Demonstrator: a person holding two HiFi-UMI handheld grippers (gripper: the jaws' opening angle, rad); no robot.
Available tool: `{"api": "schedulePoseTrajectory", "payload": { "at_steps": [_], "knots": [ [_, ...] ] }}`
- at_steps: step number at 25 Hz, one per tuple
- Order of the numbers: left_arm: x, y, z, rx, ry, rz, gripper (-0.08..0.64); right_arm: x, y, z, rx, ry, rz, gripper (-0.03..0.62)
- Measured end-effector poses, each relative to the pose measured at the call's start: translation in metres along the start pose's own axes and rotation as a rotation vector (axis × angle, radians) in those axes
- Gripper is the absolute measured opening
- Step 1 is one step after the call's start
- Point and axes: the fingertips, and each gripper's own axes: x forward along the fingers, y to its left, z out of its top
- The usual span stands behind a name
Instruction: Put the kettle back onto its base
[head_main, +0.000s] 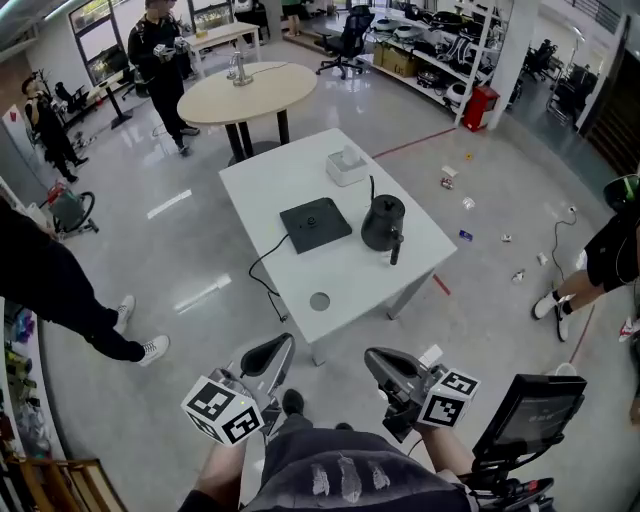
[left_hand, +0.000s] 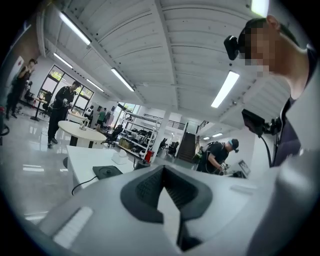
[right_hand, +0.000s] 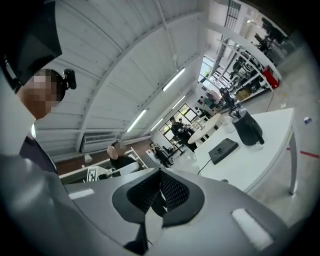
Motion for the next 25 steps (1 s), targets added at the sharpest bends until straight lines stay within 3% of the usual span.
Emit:
{"api": "schedulePoseTrajectory", "payload": {
  "at_steps": [5,11,15,19,25],
  "knots": [
    [-0.007,0.055,0.012,-0.041,-0.030,-0.017,0.002,0.059,0.011,0.000,-0.062,0.062,-0.015,0.000],
    [-0.019,0.098,0.032,-0.034,-0.054,-0.067,0.002,0.107,0.000,0.002,-0.155,0.148,-0.186,0.002],
    [-0.022,0.127,0.036,-0.039,-0.066,-0.092,0.002,0.137,0.017,-0.008,-0.265,0.216,-0.158,0.026],
    [-0.015,0.142,0.040,-0.049,-0.083,-0.121,0.002,0.151,0.010,-0.009,-0.327,0.247,-0.224,0.034],
    [-0.007,0.147,0.039,-0.062,-0.059,-0.143,0.002,0.151,-0.008,-0.003,-0.331,0.228,-0.306,0.002]
  ]
}}
